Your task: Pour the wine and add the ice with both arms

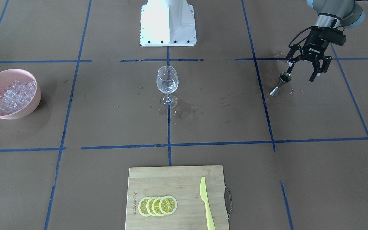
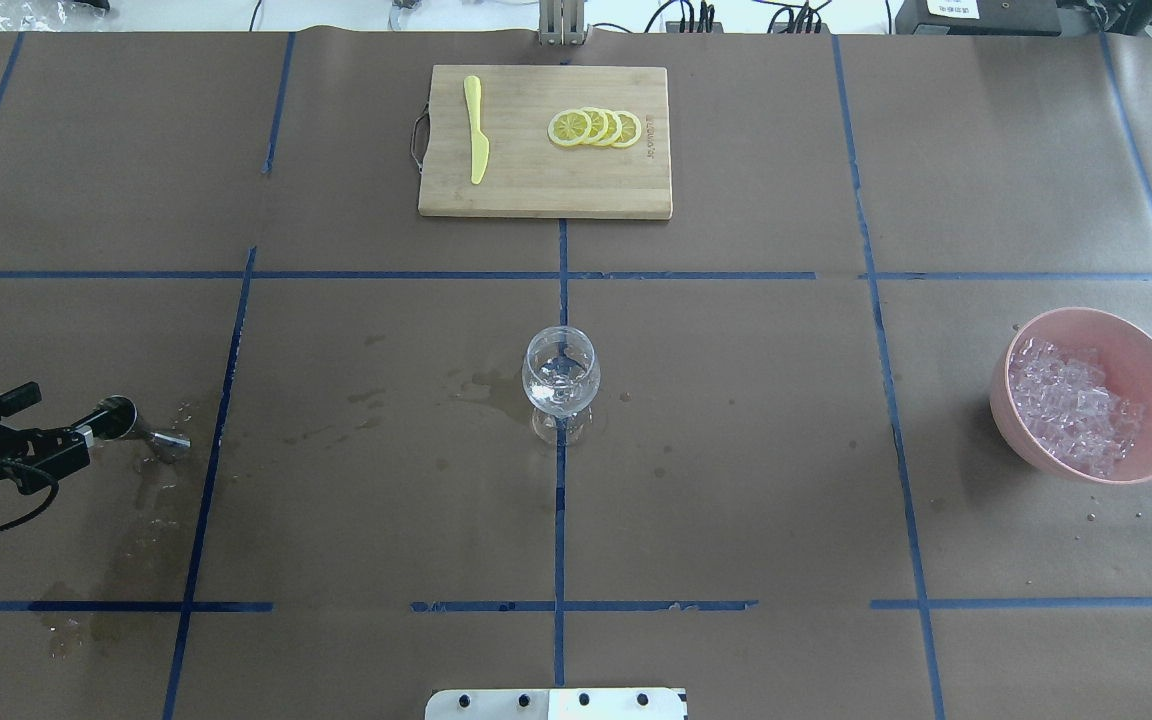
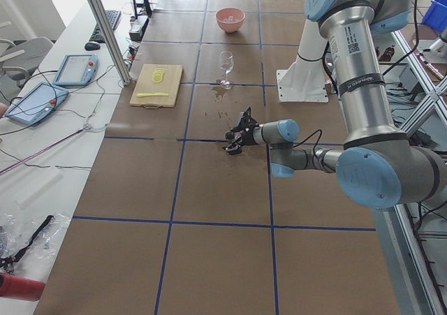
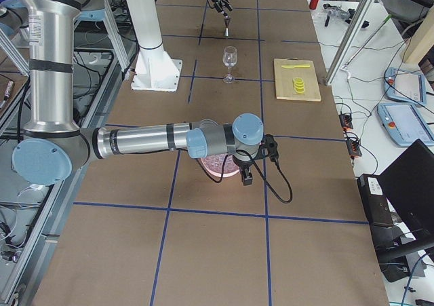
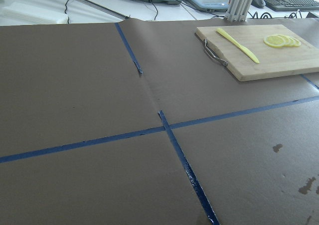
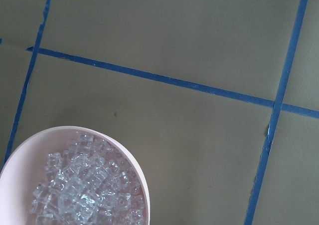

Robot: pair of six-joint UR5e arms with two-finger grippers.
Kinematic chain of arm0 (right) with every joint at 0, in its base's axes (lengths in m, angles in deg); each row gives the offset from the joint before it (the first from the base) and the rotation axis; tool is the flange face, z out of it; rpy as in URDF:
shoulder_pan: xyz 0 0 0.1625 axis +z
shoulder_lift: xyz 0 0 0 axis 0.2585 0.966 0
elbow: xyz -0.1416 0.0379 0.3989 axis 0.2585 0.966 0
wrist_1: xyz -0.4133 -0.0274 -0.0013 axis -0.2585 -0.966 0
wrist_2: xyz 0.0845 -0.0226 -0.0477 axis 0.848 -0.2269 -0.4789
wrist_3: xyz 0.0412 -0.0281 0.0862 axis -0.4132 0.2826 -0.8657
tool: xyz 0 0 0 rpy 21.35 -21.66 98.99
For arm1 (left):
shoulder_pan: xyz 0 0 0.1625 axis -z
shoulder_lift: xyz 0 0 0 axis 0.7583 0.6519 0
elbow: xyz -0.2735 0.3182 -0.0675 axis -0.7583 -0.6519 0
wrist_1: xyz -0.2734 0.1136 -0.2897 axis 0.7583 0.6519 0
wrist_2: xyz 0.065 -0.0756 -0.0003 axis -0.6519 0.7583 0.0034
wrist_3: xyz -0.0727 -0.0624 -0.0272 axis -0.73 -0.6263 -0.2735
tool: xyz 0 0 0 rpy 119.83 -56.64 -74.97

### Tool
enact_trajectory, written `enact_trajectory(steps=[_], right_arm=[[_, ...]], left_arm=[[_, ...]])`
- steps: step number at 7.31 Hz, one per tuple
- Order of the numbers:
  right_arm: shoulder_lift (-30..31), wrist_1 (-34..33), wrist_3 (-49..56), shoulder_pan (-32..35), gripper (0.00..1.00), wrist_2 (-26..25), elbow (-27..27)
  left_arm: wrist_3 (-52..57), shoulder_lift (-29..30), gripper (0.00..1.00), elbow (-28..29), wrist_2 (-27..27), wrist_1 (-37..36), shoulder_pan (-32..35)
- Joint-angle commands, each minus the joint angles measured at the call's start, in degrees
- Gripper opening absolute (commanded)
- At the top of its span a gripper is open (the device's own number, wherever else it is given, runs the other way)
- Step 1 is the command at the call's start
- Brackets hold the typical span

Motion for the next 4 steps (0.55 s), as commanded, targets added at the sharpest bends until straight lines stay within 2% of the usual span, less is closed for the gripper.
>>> enact_trajectory(steps=[1, 2, 3, 4], right_arm=[[0.4, 0.0, 0.0, 0.0, 1.00, 0.1, -0.1], [0.4, 0.0, 0.1, 0.0, 1.00, 0.0, 0.2], [0.4, 0.0, 0.1, 0.0, 1.00, 0.0, 0.3], [0.4, 0.0, 0.0, 0.0, 1.00, 0.1, 0.5]], left_arm=[[-0.4, -0.1, 1.00, -0.2, -9.3, -0.1, -7.5], [-0.5, -0.1, 1.00, -0.1, -10.3, -0.1, -8.4], [-0.5, -0.1, 1.00, -0.1, -13.7, -1.1, -10.8], [-0.6, 0.1, 1.00, 0.0, -19.6, -4.5, -13.3]])
